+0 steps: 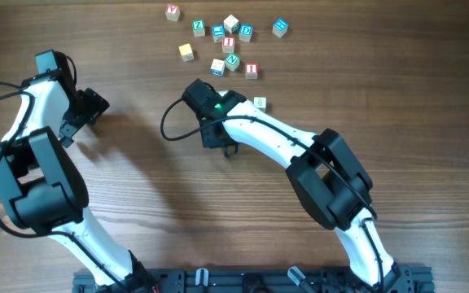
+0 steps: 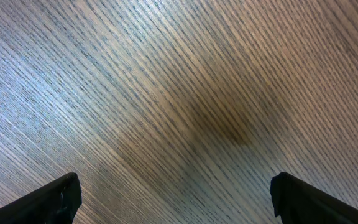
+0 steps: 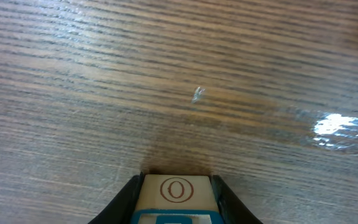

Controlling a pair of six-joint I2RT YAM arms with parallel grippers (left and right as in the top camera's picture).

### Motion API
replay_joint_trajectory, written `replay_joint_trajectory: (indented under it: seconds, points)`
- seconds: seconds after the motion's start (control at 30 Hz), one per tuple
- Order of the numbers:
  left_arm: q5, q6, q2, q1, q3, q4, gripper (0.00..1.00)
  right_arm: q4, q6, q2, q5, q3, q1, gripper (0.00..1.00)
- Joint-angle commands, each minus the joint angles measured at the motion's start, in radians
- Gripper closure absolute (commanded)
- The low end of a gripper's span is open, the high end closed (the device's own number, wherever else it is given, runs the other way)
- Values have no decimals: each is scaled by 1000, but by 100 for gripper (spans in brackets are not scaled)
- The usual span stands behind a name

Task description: Form a tower

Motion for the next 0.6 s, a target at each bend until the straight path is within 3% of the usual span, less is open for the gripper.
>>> replay_joint_trajectory:
  seconds: [0.0,0.03,0.17,0.3,0.4,0.57]
  points:
    - [-9,-2,1,3,-5,0,0,-8,22,-13,-47,-6,2,66]
    - [-9,-2,1,3,-5,0,0,-8,22,-13,-46,-6,2,61]
    - [-9,-2,1,3,-5,0,0,-5,22,-13,-46,-6,2,58]
    - [-9,-2,1,3,-5,0,0,3,22,-13,-39,-6,2,46]
    - [-9,-2,1,3,-5,0,0,3,15,-13,18,21,-4,32]
    - [-9,-2,1,3,-5,0,0,-62,-39,-26,22,190,-46,28]
